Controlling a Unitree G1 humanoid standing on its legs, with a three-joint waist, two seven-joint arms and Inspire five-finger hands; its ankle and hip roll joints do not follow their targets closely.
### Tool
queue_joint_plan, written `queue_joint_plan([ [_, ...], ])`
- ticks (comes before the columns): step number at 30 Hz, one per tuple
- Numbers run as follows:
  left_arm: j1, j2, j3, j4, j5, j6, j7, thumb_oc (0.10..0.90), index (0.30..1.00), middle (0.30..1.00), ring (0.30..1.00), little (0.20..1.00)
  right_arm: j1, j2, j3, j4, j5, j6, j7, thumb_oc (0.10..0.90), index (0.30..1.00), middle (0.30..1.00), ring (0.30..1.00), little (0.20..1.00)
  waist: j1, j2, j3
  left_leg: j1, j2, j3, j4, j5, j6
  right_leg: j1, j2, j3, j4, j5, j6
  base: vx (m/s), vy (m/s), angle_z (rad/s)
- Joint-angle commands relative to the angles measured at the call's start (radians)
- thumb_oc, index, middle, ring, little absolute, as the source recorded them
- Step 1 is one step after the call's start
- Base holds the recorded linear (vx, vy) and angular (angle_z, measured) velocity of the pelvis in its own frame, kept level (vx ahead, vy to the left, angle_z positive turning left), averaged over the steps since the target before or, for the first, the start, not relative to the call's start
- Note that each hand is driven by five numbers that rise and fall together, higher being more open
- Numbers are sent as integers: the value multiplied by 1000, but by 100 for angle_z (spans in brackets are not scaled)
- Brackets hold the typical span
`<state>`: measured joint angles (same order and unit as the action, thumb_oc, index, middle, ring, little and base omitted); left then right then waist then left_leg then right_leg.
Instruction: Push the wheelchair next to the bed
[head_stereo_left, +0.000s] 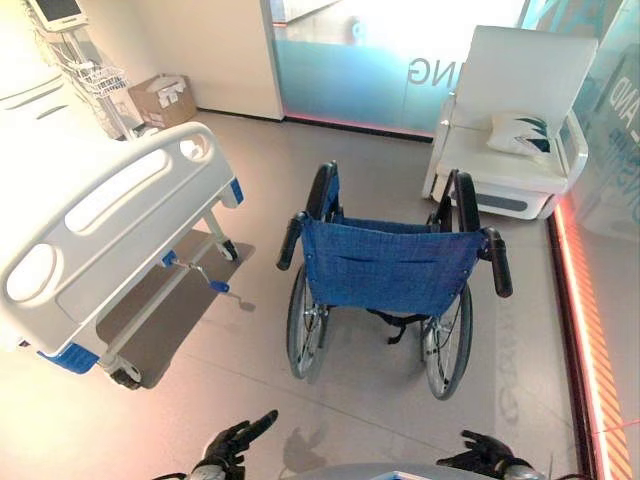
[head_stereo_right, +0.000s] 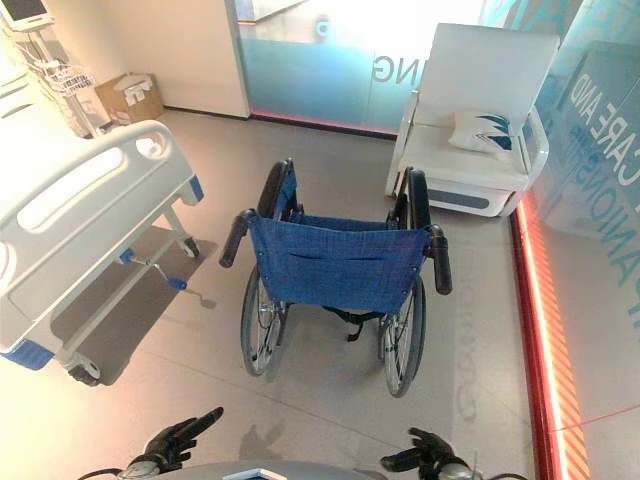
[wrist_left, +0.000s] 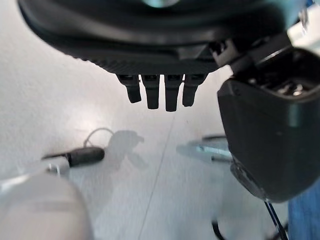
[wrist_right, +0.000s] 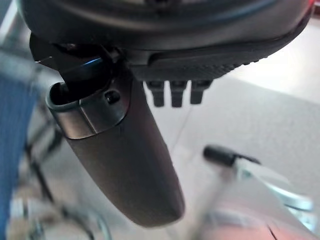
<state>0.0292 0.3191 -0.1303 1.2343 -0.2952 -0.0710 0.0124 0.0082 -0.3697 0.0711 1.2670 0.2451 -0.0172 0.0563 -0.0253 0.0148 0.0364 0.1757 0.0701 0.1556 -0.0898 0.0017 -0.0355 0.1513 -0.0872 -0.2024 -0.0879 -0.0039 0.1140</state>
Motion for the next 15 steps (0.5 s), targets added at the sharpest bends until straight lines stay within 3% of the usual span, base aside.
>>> queue_joint_plan([
  [1, -110, 82, 36, 48, -19, -17, -5, 800, 900, 900, 900, 900, -88, -71, -56, 77, 109, 10, -50, 800, 900, 900, 900, 900, -3, -21, -7, -25, -52, 47, 4, -21, 21, -21, 41, -29, 51, -10, -32, 0, 0, 0],
  [5, -166, 193, 71, 68, -36, 17, -9, 800, 900, 900, 900, 900, -128, -204, -171, 123, 170, 111, -84, 800, 900, 900, 900, 900, -8, -17, -13, -22, -51, 55, 3, -24, 19, -19, 41, -27, 45, -7, -29, 8, 4, 0],
  [10, -274, 339, 53, 101, -59, 67, -9, 800, 900, 900, 900, 900, -234, -378, -203, 141, 258, 177, -113, 800, 900, 900, 900, 900, -10, -16, -17, -15, -50, 59, 3, -30, 20, -11, 39, -29, 41, -7, -25, 22, 8, -2],
  [12, -302, 365, 44, 102, -72, 66, -9, 800, 900, 900, 900, 900, -259, -410, -200, 139, 292, 177, -116, 800, 900, 900, 900, 900, -10, -16, -20, -20, -51, 61, 3, -26, 20, -16, 38, -28, 41, -4, -25, 8, 16, -7],
  [13, -360, 425, 23, 86, -105, 80, -18, 800, 900, 900, 900, 900, -313, -474, -194, 123, 404, 160, -125, 800, 900, 900, 900, 900, -11, -16, -20, -16, -51, 59, 3, -30, 19, -12, 38, -29, 42, -7, -23, 14, 17, -5],
  [14, -395, 451, 12, 64, -124, 80, -13, 800, 900, 900, 900, 900, -347, -495, -192, 101, 434, 121, -118, 800, 900, 900, 900, 900, -11, -15, -21, -17, -52, 59, 3, -31, 19, -12, 38, -29, 42, -7, -23, 24, 24, -5],
  [15, -420, 471, 9, 45, -134, 92, -14, 800, 900, 900, 900, 900, -367, -510, -187, 84, 440, 126, -112, 800, 900, 900, 900, 900, -12, -16, -20, -17, -53, 58, 3, -31, 18, -12, 38, -29, 43, -7, -23, 0, 0, 0],
])
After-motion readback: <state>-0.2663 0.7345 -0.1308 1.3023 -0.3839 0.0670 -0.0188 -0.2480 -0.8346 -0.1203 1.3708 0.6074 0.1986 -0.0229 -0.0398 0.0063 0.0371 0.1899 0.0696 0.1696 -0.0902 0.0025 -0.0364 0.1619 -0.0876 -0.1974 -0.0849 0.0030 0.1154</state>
